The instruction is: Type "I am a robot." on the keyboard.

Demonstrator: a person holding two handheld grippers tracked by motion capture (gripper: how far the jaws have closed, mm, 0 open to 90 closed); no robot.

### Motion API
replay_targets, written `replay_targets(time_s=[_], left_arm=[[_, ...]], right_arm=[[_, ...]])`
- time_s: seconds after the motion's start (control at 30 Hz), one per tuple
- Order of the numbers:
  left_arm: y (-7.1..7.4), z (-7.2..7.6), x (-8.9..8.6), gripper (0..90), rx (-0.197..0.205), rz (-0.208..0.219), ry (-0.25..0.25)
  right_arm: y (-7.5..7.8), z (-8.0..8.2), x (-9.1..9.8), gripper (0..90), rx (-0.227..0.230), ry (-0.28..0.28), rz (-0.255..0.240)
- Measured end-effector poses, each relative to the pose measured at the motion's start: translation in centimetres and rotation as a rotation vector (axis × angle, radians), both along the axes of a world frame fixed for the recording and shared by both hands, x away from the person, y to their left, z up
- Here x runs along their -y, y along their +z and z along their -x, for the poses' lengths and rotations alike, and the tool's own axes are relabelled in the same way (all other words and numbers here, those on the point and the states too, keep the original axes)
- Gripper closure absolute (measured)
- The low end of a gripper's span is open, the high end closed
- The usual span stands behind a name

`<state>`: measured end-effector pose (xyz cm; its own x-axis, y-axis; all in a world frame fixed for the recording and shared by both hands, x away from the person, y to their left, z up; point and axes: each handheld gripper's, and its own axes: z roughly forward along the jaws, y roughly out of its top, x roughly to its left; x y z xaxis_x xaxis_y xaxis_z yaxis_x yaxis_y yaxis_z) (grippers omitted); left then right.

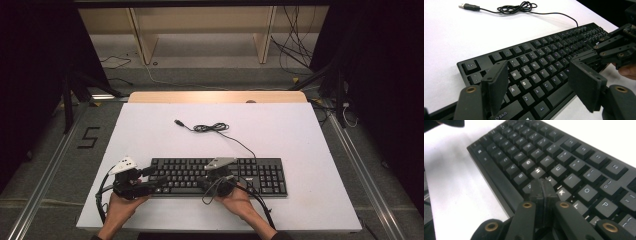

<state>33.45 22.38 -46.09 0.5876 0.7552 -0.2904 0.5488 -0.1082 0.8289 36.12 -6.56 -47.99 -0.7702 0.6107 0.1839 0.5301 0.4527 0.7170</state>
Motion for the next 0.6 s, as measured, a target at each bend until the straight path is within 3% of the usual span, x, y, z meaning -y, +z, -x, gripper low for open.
replay_targets(time_s=[0.27,0.47,0.6], left_arm=[[0.01,0.02,0.03,31.7,0.004,0.005,-0.001],[0.06,0.03,-0.04,31.2,0.009,0.007,0.004],[0.07,-0.03,-0.24,30.8,0.013,0.014,0.012]], right_arm=[[-0.24,0.27,-0.28,90.0,0.009,-0.001,0.027],[-0.18,0.16,-0.12,90.0,-0.007,-0.006,0.009],[0.28,0.07,0.26,75.3,-0.007,0.0,-0.034]])
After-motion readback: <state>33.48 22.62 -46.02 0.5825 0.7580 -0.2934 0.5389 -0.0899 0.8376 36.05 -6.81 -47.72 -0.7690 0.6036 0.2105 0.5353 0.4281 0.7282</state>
